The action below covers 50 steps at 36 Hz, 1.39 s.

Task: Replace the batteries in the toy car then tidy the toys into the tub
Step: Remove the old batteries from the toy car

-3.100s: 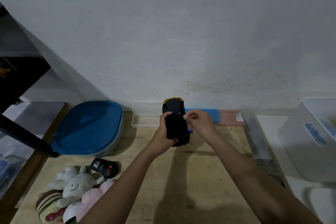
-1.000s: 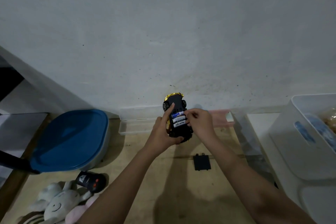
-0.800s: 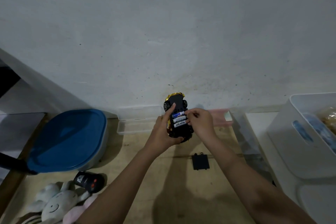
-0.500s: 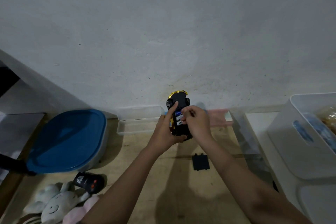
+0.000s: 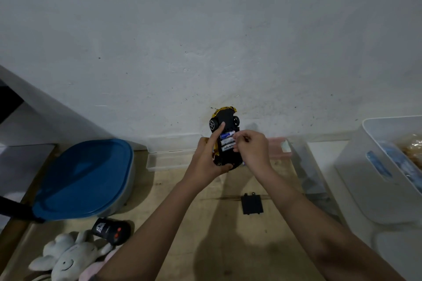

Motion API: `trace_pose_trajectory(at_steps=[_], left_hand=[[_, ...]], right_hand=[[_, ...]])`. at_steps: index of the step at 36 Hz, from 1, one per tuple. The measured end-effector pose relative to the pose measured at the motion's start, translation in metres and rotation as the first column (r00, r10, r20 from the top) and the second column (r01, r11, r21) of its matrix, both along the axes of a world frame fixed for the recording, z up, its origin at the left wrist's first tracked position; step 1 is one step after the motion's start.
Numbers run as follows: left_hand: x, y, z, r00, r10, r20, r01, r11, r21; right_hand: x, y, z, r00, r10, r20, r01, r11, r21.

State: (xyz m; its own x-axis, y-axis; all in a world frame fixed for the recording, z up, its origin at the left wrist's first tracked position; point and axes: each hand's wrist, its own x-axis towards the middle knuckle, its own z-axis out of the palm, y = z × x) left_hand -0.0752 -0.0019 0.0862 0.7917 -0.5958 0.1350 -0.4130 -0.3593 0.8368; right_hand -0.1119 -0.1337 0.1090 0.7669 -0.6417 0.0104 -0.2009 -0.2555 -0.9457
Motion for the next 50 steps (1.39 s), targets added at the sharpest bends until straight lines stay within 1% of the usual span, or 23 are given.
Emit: trace_pose_trajectory(at_steps=[3, 5, 10, 14, 17, 20, 24, 28, 31, 34, 37, 39, 43, 46, 50], left_hand=[[0.003, -0.001, 0.005, 1.0, -0.009, 0.019, 0.009, 1.0, 0.013], [0.005, -0.001, 0.008, 1.0, -0.004, 0.004, 0.004, 1.0, 0.008], [0.008, 0.004, 0.009, 0.999, -0.013, -0.032, 0.012, 1.0, -0.018], [0.007, 0.005, 0.007, 0.998, -0.05, -0.05, 0.049, 0.999, -0.01], [0.008, 0.007, 0.007, 0.995, -0.07, -0.077, 0.069, 0.997, -0.016], [0.008, 0.008, 0.01, 0.988, -0.089, -0.122, 0.087, 0.996, -0.024], [0.009, 0.009, 0.016, 0.977, -0.122, -0.172, 0.117, 0.992, -0.039], [0.01, 0.011, 0.019, 0.974, -0.143, -0.177, 0.14, 0.99, -0.03], [0.009, 0.01, 0.02, 0.977, -0.132, -0.168, 0.129, 0.991, -0.029], [0.006, 0.007, 0.02, 0.983, -0.09, -0.162, 0.079, 0.994, -0.074], [0.0, 0.001, 0.019, 0.988, -0.052, -0.143, 0.031, 0.989, -0.144], [-0.003, -0.002, 0.017, 0.989, -0.031, -0.146, 0.004, 0.983, -0.182], [-0.006, -0.007, 0.014, 0.987, 0.021, -0.157, -0.049, 0.983, -0.176], [-0.005, -0.009, 0.012, 0.99, 0.033, -0.138, -0.056, 0.985, -0.165], [-0.01, -0.01, 0.012, 0.997, 0.045, -0.056, -0.052, 0.989, -0.135]], right_hand=[[0.0, 0.001, 0.001, 1.0, -0.005, 0.028, 0.004, 0.999, 0.034], [0.0, -0.001, 0.003, 0.999, 0.004, 0.046, -0.006, 0.999, 0.039], [0.003, -0.013, 0.008, 0.998, 0.038, 0.042, -0.033, 0.992, -0.124], [0.003, -0.015, 0.015, 0.995, 0.103, -0.014, -0.104, 0.98, -0.171], [0.0, -0.014, 0.021, 0.987, 0.157, -0.025, -0.159, 0.975, -0.154], [-0.002, -0.014, 0.023, 0.982, 0.189, -0.023, -0.19, 0.977, -0.093], [-0.002, -0.014, 0.024, 0.978, 0.205, -0.022, -0.207, 0.973, -0.1], [-0.005, -0.017, 0.026, 0.976, 0.219, -0.003, -0.218, 0.973, -0.073], [-0.008, -0.014, 0.024, 0.98, 0.196, 0.032, -0.194, 0.979, -0.058], [-0.011, -0.006, 0.019, 0.986, 0.137, 0.096, -0.131, 0.989, -0.061], [-0.014, 0.002, 0.012, 0.982, 0.121, 0.143, -0.101, 0.985, -0.143], [-0.016, 0.004, 0.01, 0.977, 0.118, 0.175, -0.089, 0.982, -0.167], [-0.016, 0.006, 0.01, 0.977, 0.075, 0.2, -0.031, 0.976, -0.216], [-0.014, 0.007, 0.013, 0.979, 0.021, 0.204, 0.012, 0.987, -0.159], [-0.009, 0.01, 0.02, 0.971, -0.069, 0.229, 0.088, 0.994, -0.072]])
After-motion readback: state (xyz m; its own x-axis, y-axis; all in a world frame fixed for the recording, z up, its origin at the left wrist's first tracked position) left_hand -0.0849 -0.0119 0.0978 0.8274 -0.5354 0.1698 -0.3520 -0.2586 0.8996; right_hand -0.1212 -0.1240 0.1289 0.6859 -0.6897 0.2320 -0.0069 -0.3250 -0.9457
